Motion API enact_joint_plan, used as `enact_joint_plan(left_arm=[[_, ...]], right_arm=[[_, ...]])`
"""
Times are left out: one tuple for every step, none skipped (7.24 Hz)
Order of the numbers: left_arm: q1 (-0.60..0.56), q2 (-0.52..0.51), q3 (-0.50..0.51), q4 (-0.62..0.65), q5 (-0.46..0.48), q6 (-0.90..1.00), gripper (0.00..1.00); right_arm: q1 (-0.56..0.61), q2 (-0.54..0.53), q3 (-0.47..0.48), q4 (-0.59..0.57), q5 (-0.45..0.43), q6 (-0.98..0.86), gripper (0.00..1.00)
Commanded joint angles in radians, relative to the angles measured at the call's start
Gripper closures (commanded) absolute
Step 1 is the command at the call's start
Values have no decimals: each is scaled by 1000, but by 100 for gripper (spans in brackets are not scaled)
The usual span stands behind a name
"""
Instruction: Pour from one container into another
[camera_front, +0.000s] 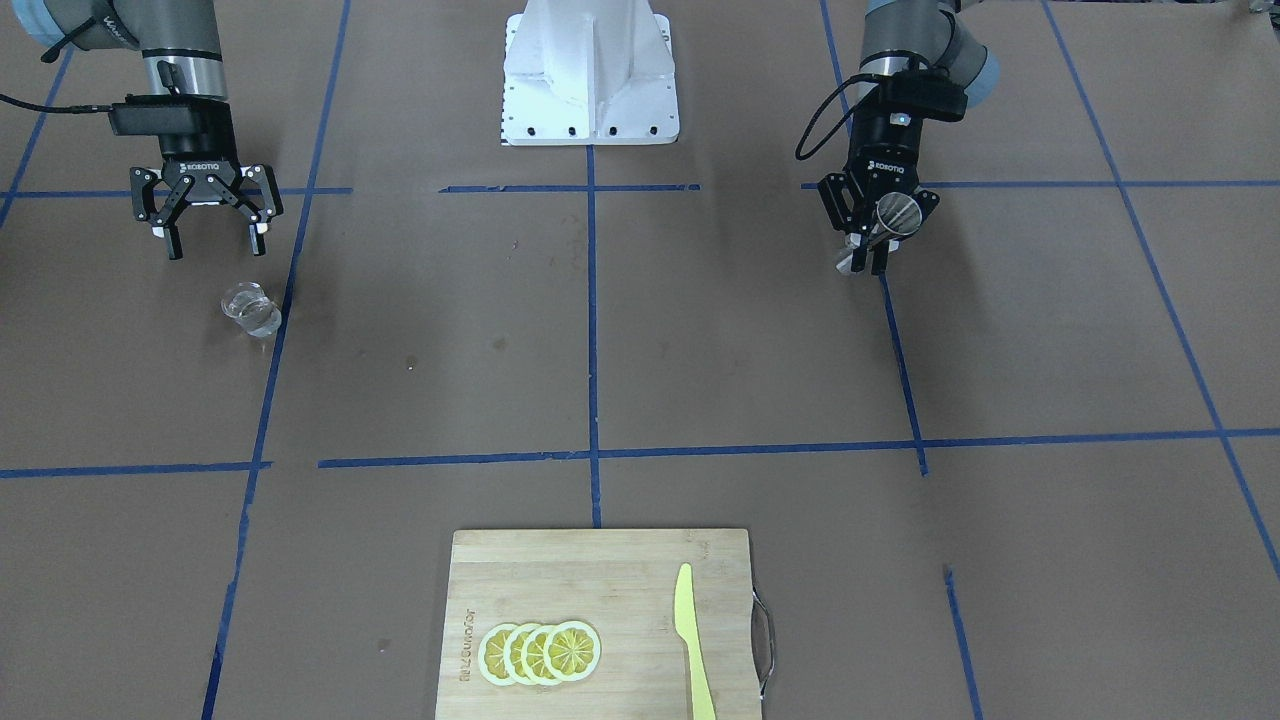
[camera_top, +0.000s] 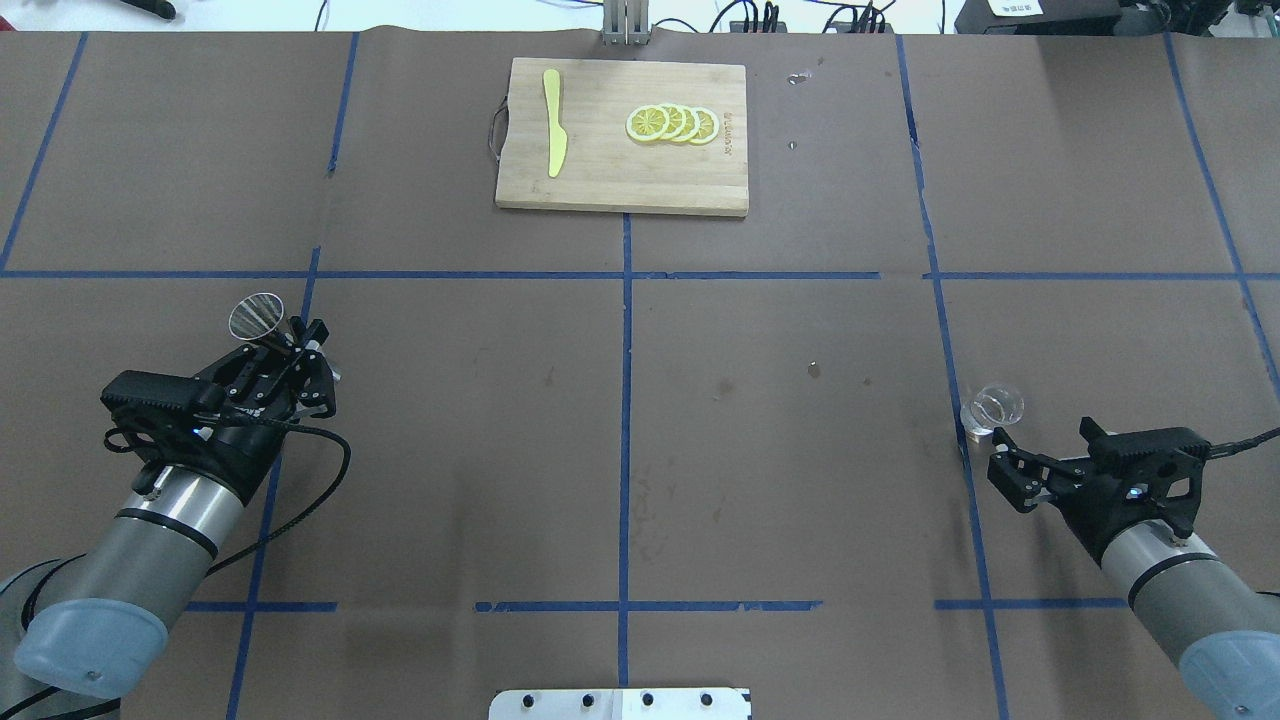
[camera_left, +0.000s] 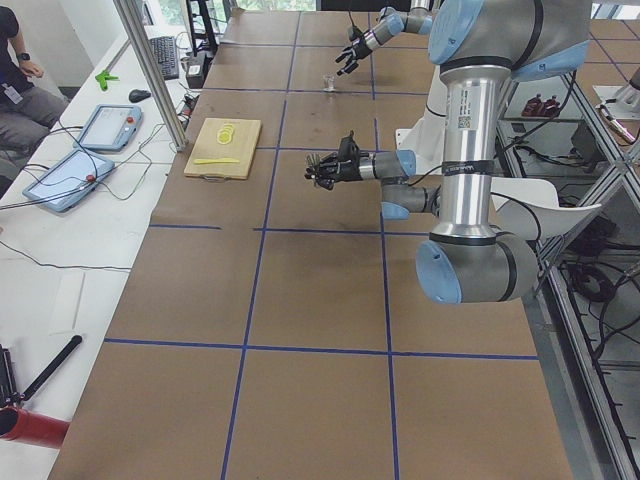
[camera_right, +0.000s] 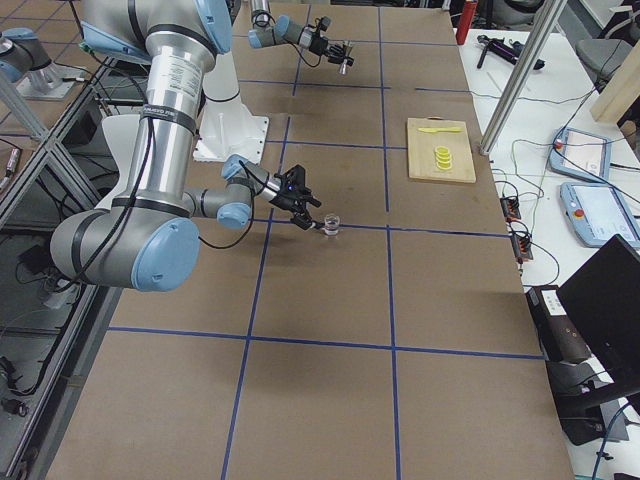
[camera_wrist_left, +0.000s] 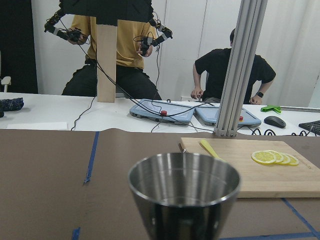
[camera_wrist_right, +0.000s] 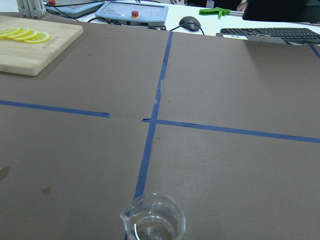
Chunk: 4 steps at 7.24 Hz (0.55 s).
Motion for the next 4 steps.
enact_joint_plan(left_arm=[[-1, 2, 2, 0, 0, 1, 100], [-1, 2, 2, 0, 0, 3, 100], [-1, 4, 2, 0, 0, 7, 100], [-3, 4, 0, 0, 0, 9, 100]], right_arm=[[-21, 29, -93, 108, -55, -29, 0], [-22, 34, -93, 112, -62, -37, 0], [-22, 46, -95, 112, -62, -39, 0], [-22, 63, -123, 112, -62, -45, 0]])
